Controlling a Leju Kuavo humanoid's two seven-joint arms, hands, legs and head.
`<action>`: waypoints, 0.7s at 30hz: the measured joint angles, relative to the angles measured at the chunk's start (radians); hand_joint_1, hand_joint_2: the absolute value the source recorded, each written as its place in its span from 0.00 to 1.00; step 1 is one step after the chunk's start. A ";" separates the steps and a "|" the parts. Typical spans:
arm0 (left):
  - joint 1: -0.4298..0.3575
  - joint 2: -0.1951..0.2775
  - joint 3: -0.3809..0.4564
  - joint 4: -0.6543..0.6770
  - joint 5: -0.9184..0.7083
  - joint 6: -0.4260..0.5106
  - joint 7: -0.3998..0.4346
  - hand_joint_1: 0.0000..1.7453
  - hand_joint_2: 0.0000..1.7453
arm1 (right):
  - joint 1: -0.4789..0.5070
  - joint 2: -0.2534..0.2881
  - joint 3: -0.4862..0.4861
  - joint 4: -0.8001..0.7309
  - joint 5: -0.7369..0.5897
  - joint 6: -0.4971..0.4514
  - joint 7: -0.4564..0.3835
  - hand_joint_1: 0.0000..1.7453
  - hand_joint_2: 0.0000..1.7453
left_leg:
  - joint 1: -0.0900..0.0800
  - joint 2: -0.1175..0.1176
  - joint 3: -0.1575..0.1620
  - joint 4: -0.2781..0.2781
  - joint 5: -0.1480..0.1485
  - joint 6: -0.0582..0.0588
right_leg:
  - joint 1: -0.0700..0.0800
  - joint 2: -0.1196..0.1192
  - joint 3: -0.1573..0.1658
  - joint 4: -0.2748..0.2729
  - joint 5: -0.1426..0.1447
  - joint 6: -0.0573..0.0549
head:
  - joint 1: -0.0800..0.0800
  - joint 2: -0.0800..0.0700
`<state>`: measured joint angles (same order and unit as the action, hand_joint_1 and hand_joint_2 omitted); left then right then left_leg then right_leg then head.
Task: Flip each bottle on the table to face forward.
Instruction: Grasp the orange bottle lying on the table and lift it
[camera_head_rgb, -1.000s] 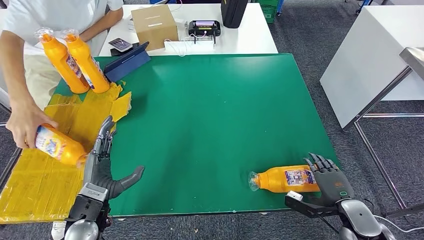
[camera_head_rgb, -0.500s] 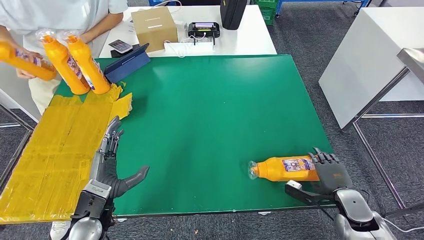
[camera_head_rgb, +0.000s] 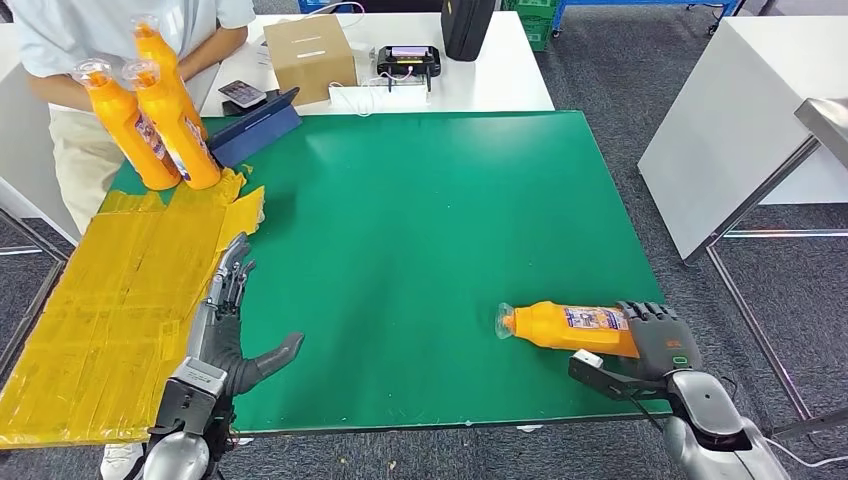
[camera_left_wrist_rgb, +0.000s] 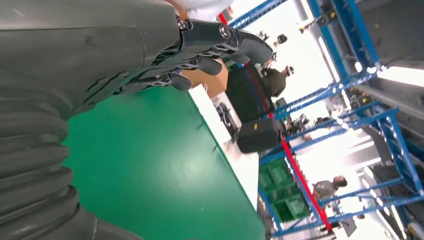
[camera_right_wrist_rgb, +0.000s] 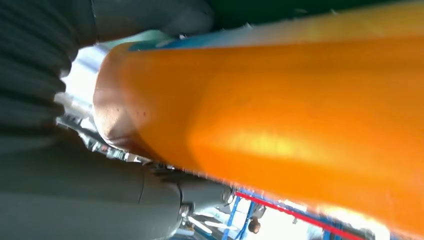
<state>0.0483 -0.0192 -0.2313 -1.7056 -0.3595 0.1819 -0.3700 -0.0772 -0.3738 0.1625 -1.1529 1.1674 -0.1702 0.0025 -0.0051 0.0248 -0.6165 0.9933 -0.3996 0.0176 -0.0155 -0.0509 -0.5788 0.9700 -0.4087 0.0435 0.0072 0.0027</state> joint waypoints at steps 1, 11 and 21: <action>0.001 0.000 -0.003 0.000 -0.004 -0.009 0.009 0.00 1.00 | 0.006 0.018 -0.003 -0.014 -0.025 -0.032 -0.012 1.00 1.00 | 0.000 0.000 -0.001 0.000 0.000 0.000 | 0.000 0.000 0.000 0.000 0.000 0.000 | 0.000 0.000; 0.005 0.000 -0.057 0.010 0.008 -0.112 0.099 0.00 1.00 | 0.084 0.251 -0.028 -0.278 -0.239 -0.350 -0.129 1.00 1.00 | 0.002 0.000 -0.006 0.000 0.001 -0.003 | 0.002 0.000 -0.007 0.002 -0.001 -0.003 | -0.001 0.000; -0.015 0.000 -0.091 0.043 0.030 -0.121 0.103 0.00 1.00 | 0.116 0.383 -0.024 -0.409 -0.458 -0.362 -0.247 1.00 1.00 | 0.001 0.000 -0.009 0.000 0.001 -0.003 | 0.001 -0.001 -0.010 0.002 -0.001 -0.003 | 0.000 0.000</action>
<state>0.0336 -0.0193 -0.3226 -1.6624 -0.3297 0.0605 -0.2668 0.0392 0.0095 0.1383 -1.5623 0.7091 -0.5317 -0.2445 -0.0042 0.0244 -0.6258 0.9931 -0.3983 0.0150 -0.0142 -0.0514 -0.5884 0.9715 -0.4100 0.0406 0.0071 0.0027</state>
